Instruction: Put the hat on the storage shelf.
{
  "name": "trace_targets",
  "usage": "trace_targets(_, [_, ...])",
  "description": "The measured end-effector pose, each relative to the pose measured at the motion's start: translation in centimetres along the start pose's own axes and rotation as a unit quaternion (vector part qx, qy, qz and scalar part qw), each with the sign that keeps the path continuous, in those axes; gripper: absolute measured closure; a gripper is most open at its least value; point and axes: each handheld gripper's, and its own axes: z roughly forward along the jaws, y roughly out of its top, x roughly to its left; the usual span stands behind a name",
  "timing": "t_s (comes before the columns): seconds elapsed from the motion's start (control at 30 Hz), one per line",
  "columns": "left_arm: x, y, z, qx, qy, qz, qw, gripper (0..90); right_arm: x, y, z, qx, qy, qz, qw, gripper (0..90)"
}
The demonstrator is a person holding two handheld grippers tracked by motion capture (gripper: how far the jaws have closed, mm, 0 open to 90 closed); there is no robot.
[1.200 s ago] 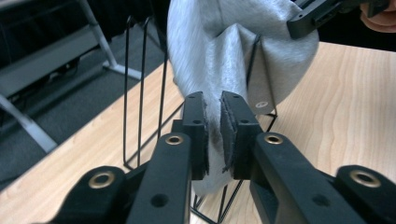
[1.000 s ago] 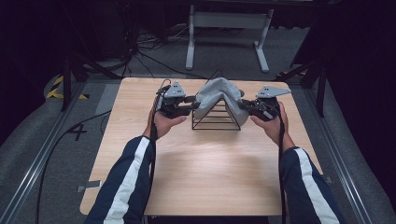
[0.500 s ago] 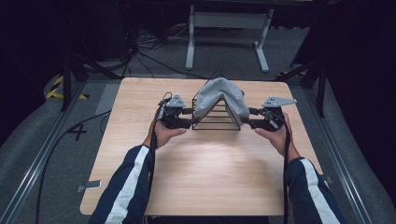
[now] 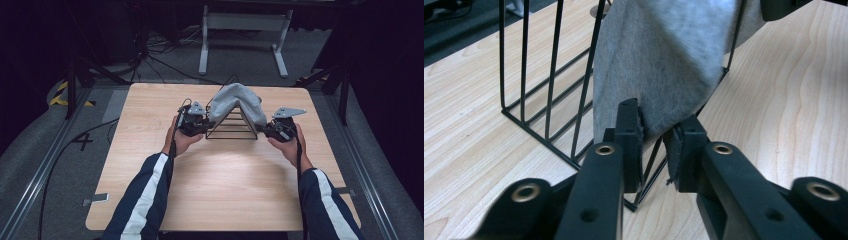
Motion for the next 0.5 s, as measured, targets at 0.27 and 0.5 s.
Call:
trace_targets(0.27, [0.5,-0.4,-0.1,0.031,0.026,0.012,0.9991,87.8,-0.3,0.1,-0.3,0.001,-0.007,-0.008,0.9999,86.3])
trace_targets(0.5, [1.6,-1.7,0.6,0.062,0.044,0.001,0.9971,87.8,-1.3,-1.0,1.1,0.048,-0.020,0.001,0.9986,86.5])
